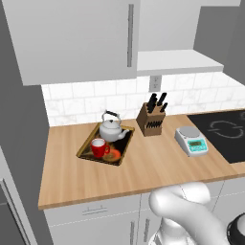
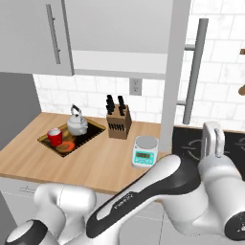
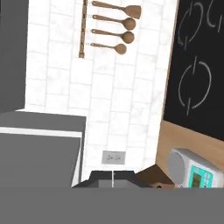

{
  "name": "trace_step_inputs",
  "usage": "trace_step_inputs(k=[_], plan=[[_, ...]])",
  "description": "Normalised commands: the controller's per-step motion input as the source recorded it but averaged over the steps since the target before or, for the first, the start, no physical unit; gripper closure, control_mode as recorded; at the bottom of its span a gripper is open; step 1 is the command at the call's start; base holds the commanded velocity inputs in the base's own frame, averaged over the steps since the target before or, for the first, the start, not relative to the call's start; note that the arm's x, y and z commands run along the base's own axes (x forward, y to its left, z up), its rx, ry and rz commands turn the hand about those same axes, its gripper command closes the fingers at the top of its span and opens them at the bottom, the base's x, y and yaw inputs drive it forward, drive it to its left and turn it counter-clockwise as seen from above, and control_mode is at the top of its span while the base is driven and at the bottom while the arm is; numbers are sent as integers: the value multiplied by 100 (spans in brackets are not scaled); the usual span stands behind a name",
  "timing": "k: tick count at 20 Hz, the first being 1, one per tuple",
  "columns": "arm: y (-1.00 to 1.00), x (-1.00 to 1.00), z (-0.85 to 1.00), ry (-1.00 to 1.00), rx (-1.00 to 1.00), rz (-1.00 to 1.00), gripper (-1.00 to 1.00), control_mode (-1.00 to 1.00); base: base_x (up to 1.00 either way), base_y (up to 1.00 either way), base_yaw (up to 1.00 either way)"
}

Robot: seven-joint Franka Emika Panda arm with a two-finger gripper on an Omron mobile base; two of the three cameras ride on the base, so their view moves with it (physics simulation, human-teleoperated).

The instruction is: Pick the kettle from the counter and place it on the tray. Then pick the mug from the cabinet and place it on the tray. Then close the cabinet doors.

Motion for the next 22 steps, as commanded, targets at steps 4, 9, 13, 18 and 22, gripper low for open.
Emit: trace_step_inputs(k=[4,9,13,18,22], plan=[[-68,92,-12,-7,15,13,100,-100,0,0,0],[-25,68,2,-18,20,25,100,-100,0,0,0],[63,15,10,-31,6,30,100,-100,0,0,0],[100,0,31,-43,-3,23,100,-100,0,0,0],[100,0,49,-48,-12,13,100,-100,0,0,0]])
